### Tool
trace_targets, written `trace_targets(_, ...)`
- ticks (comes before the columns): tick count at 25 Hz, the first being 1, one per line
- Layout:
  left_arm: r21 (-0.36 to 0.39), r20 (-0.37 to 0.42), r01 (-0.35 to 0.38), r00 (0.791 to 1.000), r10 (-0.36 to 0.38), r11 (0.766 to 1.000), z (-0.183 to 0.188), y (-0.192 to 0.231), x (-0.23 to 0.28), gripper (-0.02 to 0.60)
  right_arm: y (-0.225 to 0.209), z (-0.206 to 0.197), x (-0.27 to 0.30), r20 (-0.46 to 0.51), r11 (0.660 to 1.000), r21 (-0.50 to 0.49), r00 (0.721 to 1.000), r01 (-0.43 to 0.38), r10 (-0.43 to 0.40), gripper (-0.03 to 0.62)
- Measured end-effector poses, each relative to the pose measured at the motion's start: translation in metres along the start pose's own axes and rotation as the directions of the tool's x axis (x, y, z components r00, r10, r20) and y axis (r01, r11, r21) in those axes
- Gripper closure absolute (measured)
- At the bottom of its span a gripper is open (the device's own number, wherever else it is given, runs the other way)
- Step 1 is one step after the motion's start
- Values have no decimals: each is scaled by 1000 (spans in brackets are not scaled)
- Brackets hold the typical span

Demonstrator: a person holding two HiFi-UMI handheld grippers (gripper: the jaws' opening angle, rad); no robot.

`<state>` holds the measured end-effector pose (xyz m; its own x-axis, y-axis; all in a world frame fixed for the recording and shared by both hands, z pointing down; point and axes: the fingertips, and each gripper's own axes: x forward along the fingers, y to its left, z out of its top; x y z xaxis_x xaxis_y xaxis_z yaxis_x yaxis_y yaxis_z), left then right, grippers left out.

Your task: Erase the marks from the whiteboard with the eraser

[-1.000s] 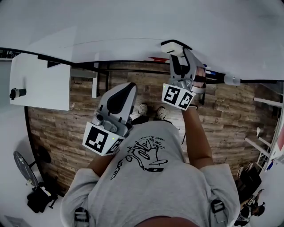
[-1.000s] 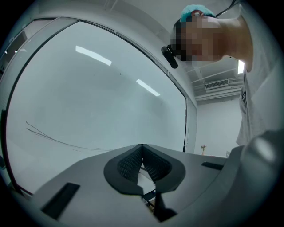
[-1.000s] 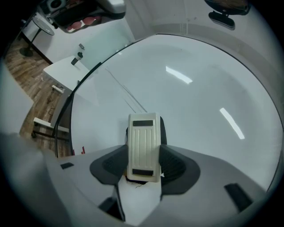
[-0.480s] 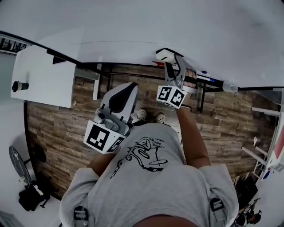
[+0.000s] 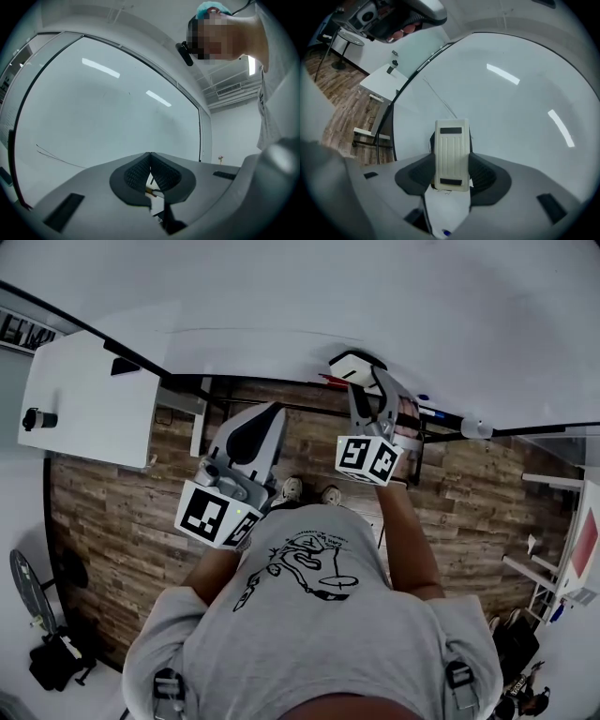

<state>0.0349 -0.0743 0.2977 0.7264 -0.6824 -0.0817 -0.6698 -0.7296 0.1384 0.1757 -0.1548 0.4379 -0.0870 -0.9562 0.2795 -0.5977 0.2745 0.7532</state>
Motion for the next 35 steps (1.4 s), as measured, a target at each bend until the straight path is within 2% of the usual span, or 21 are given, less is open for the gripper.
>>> trace_targets(11,3,16,1,1000,-1,1000,4,9,6,560,-93,48,-36,74,990,12,987,143,-143,368)
trace_targets(17,7,21,0,1000,0,1000,8,16,4,560,-132,64,-34,83,977,-6,974,214,-213,368)
trace_targets(26,-7,15,-19,1000,19,1000,6,31,0,560,-127,62,-14,63,965,-37,964,260,-257,368)
trace_targets(35,-17,-5,-26,1000,26,1000,-2,44,1,560,-89,59,5,61,974,-50,975,219,-216,370)
